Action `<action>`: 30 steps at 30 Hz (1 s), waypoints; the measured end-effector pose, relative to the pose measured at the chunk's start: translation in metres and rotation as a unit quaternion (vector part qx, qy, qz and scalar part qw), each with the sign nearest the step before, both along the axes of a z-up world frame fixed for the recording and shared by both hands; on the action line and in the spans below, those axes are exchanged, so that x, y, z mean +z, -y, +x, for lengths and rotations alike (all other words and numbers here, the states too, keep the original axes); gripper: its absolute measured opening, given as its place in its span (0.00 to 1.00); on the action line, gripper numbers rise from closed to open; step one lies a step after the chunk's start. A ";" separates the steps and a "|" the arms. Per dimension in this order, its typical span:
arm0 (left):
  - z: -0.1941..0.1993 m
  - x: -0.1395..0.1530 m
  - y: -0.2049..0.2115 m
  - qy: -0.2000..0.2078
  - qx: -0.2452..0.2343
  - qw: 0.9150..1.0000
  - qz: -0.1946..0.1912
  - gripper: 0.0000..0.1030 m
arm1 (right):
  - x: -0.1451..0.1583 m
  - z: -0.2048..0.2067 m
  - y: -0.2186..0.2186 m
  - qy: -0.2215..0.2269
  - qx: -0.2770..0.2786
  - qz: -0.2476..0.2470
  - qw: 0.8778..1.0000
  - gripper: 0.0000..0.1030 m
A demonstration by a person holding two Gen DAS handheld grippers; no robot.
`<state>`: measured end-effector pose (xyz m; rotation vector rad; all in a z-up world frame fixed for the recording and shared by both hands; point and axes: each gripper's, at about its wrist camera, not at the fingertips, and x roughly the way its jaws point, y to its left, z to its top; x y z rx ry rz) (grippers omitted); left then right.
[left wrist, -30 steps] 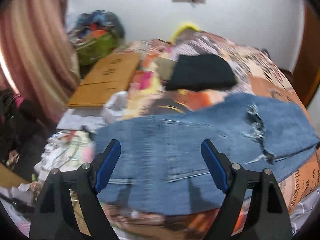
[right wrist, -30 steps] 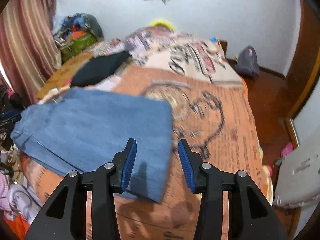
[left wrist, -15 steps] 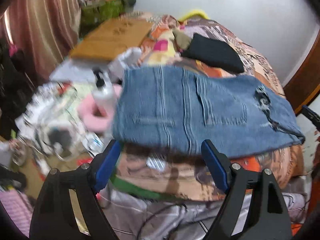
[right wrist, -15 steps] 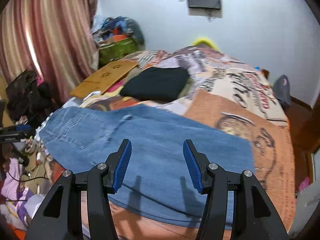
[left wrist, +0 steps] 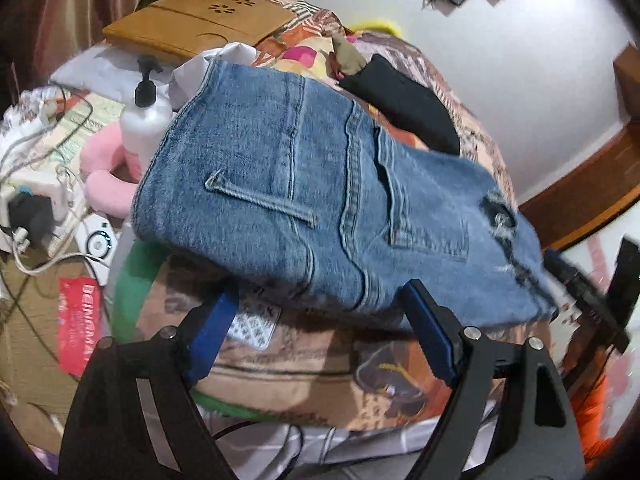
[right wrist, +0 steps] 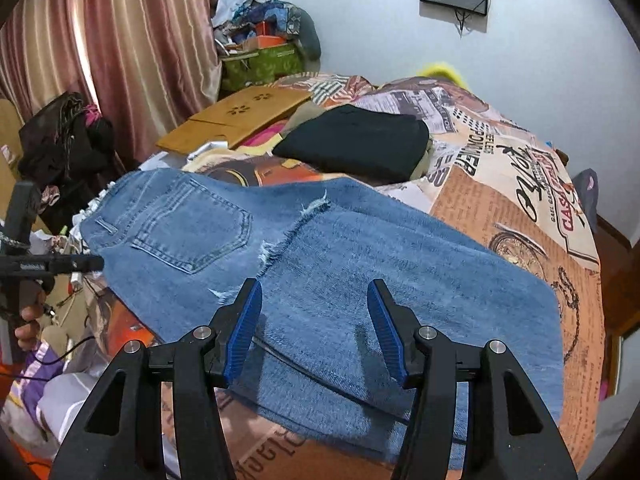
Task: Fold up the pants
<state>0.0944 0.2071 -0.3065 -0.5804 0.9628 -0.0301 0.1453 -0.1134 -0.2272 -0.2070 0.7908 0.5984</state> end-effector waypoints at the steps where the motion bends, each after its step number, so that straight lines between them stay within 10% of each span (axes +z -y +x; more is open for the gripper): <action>1: 0.002 -0.001 -0.002 0.002 0.005 1.000 -0.007 0.83 | -0.005 0.002 -0.002 -0.006 0.000 -0.006 1.000 0.50; 14: 0.017 -0.012 0.013 -0.012 0.025 0.999 0.041 0.88 | -0.026 0.006 -0.005 -0.031 0.010 -0.023 0.999 0.51; 25: 0.026 -0.022 0.012 0.000 0.036 0.999 -0.029 0.87 | -0.028 0.008 -0.002 -0.028 0.021 -0.011 0.999 0.52; 30: 0.044 -0.019 0.008 0.003 0.052 0.999 -0.002 0.62 | -0.029 0.008 -0.002 -0.029 0.026 -0.009 0.999 0.52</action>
